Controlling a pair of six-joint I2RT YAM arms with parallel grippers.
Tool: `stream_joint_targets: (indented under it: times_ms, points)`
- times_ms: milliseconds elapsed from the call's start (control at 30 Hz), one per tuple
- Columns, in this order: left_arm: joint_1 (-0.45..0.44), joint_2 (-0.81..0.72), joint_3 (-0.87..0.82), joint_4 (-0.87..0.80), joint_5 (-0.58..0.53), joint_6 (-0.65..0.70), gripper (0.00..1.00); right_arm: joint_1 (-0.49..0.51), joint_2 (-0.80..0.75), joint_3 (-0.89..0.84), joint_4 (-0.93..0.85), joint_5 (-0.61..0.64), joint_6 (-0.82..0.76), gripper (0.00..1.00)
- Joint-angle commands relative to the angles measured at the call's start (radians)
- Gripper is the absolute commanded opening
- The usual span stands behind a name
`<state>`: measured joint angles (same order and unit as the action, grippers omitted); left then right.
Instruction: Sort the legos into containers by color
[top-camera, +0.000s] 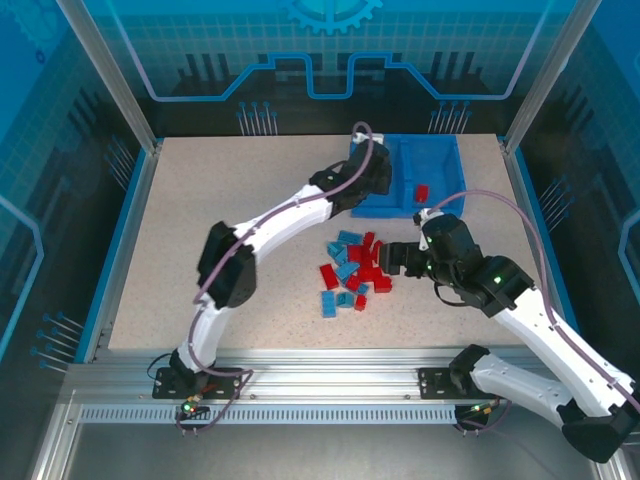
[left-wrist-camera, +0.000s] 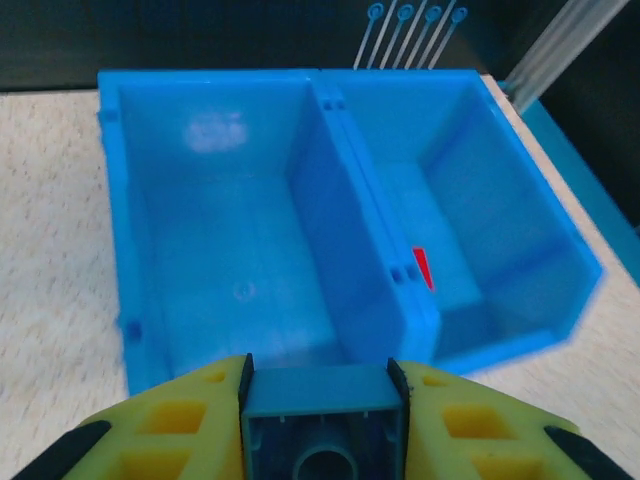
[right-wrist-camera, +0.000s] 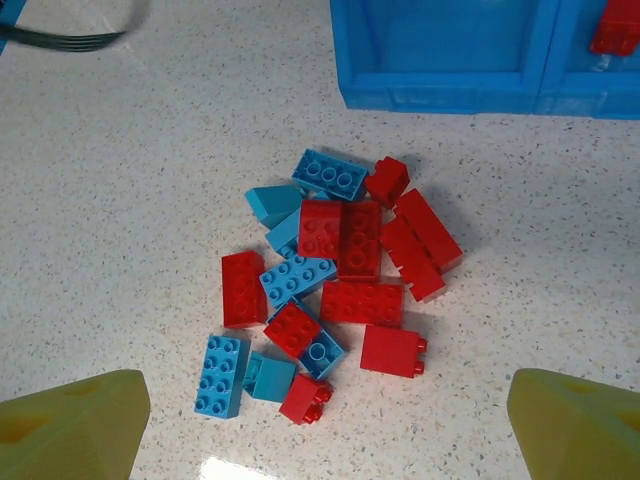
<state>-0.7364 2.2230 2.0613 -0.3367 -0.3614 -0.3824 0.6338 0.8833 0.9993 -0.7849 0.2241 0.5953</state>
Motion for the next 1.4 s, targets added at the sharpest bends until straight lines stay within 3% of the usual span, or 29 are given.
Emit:
stream_joint_targets:
  times_ms: [0, 233, 400, 567, 667, 833, 967, 1067, 1200, 1300, 1367]
  points:
    - [0.012, 0.164, 0.16, 0.02, -0.056, 0.066, 0.28, -0.011, -0.035, -0.01, -0.04, 0.041, 0.025, 0.94]
    - [0.018, 0.367, 0.422, -0.037, -0.082, 0.084, 0.39, -0.013, -0.101, -0.047, -0.062, 0.046, 0.045, 0.94]
    - [0.018, 0.361, 0.423, -0.046, -0.07, 0.076, 0.53, -0.014, -0.116, -0.054, -0.066, 0.052, 0.051, 0.94]
    - [0.016, 0.266, 0.363, -0.063, -0.055, 0.046, 0.57, -0.014, -0.104, -0.043, -0.062, 0.053, 0.043, 0.94]
    - [0.016, 0.108, 0.209, -0.026, -0.013, -0.012, 0.57, -0.015, -0.089, -0.044, -0.052, 0.07, 0.022, 0.95]
    - [0.017, -0.32, -0.322, 0.222, 0.079, -0.064, 0.58, -0.019, -0.018, -0.065, 0.013, 0.048, -0.065, 0.96]
    - [0.012, -0.648, -0.642, 0.26, 0.11, -0.018, 0.59, -0.032, 0.113, -0.054, 0.051, 0.0, -0.109, 0.97]
    - [0.01, -0.872, -0.796, 0.172, 0.131, 0.081, 0.59, -0.049, 0.254, -0.031, 0.085, -0.029, -0.104, 0.95]
    - [0.008, -1.101, -0.908, -0.021, 0.2, 0.271, 0.62, -0.09, 0.456, 0.025, 0.139, -0.064, -0.046, 0.79]
    - [0.008, -1.212, -0.947, -0.181, 0.344, 0.462, 0.76, -0.112, 0.582, 0.068, 0.205, -0.063, 0.003, 0.68]
    - [0.008, -1.266, -0.988, -0.271, 0.473, 0.603, 0.9, -0.123, 0.665, 0.112, 0.227, -0.036, 0.027, 0.64]
